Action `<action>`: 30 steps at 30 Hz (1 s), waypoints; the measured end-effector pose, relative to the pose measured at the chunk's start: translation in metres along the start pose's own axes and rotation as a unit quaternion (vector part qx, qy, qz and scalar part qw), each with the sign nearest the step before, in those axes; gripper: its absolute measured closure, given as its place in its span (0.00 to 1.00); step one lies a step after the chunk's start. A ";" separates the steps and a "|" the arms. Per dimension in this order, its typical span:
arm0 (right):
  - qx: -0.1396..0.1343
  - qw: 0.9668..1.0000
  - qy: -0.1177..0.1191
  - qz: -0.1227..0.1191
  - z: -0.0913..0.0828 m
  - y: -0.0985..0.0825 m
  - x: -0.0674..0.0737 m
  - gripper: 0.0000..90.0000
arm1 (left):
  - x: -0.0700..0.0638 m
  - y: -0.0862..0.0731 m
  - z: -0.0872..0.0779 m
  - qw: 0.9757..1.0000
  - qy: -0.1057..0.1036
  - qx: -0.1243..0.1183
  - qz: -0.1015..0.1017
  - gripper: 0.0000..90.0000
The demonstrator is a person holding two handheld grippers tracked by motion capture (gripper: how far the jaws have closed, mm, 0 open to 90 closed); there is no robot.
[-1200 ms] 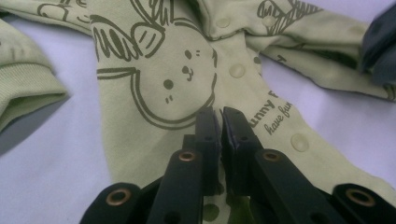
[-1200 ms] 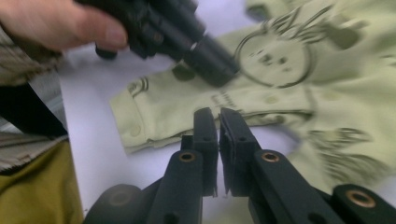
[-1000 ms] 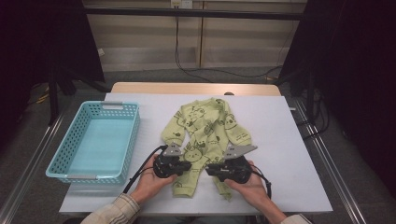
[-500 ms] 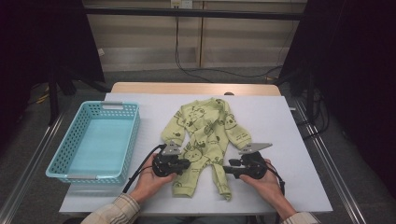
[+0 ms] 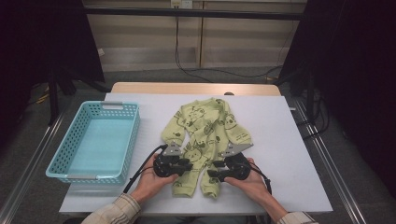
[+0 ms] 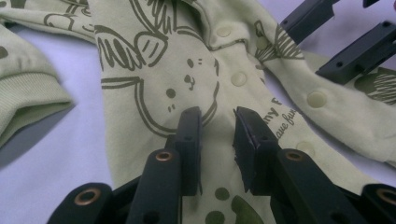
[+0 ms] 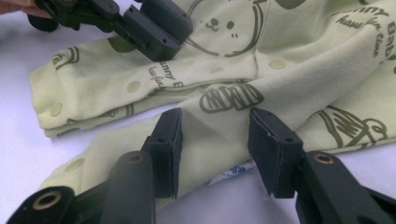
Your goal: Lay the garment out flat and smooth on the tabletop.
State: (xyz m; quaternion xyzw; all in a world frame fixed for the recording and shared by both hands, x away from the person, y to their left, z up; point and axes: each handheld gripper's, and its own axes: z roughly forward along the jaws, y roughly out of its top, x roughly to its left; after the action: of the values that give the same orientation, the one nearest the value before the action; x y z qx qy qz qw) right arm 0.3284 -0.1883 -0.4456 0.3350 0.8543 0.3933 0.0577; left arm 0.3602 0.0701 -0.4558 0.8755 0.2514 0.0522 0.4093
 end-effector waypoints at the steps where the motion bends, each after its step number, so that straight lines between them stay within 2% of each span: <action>1: -0.008 1.000 0.003 0.000 -0.002 0.000 -0.002 0.60 | 0.000 0.000 0.001 1.000 -0.003 -0.003 -0.002 0.80; 3: -0.023 1.000 0.001 0.014 -0.008 0.000 -0.005 0.61 | 0.001 0.000 0.001 1.000 -0.002 -0.009 -0.002 0.81; 7: -0.052 0.998 -0.017 0.031 -0.022 -0.002 -0.016 0.64 | 0.001 -0.001 0.001 1.000 -0.004 -0.007 -0.001 0.82; 9: -0.057 0.997 -0.042 0.034 -0.027 -0.004 -0.022 0.68 | 0.001 -0.001 0.001 1.000 -0.003 -0.006 0.002 0.82; 12: -0.046 0.996 -0.069 0.045 -0.027 -0.006 -0.030 0.67 | 0.001 0.000 0.001 1.000 -0.006 -0.005 0.000 0.82; 16: -0.023 0.996 -0.084 0.035 -0.014 -0.004 -0.031 0.61 | 0.001 0.000 0.001 1.000 -0.001 -0.004 -0.002 0.82; 18: -0.022 0.996 -0.076 0.036 -0.010 -0.003 -0.030 0.57 | 0.000 0.000 0.001 1.000 0.001 -0.004 0.001 0.82; 23: -0.011 0.996 -0.087 0.031 -0.001 0.001 -0.029 0.59 | 0.000 -0.001 0.001 1.000 0.000 -0.008 -0.001 0.82; 25: -0.012 0.995 -0.094 0.031 0.001 0.002 -0.030 0.61 | -0.001 0.000 0.000 1.000 -0.002 -0.007 0.010 0.76; 27: -0.013 0.995 -0.095 0.034 0.001 0.002 -0.032 0.63 | -0.004 0.001 -0.003 1.000 0.005 -0.008 0.005 0.68; 29: -0.009 0.994 -0.097 0.043 0.002 0.001 -0.033 0.63 | -0.006 0.002 -0.007 1.000 0.018 -0.012 0.013 0.60; 30: -0.005 0.994 -0.097 0.040 0.004 0.001 -0.033 0.62 | -0.006 0.002 -0.009 1.000 0.017 -0.008 0.013 0.55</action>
State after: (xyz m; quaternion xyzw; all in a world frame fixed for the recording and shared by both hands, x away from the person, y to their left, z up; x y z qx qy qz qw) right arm 0.3557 -0.2058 -0.4534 0.4055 0.8285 0.3648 0.1264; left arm 0.3527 0.0723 -0.4472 0.8743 0.2468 0.0741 0.4112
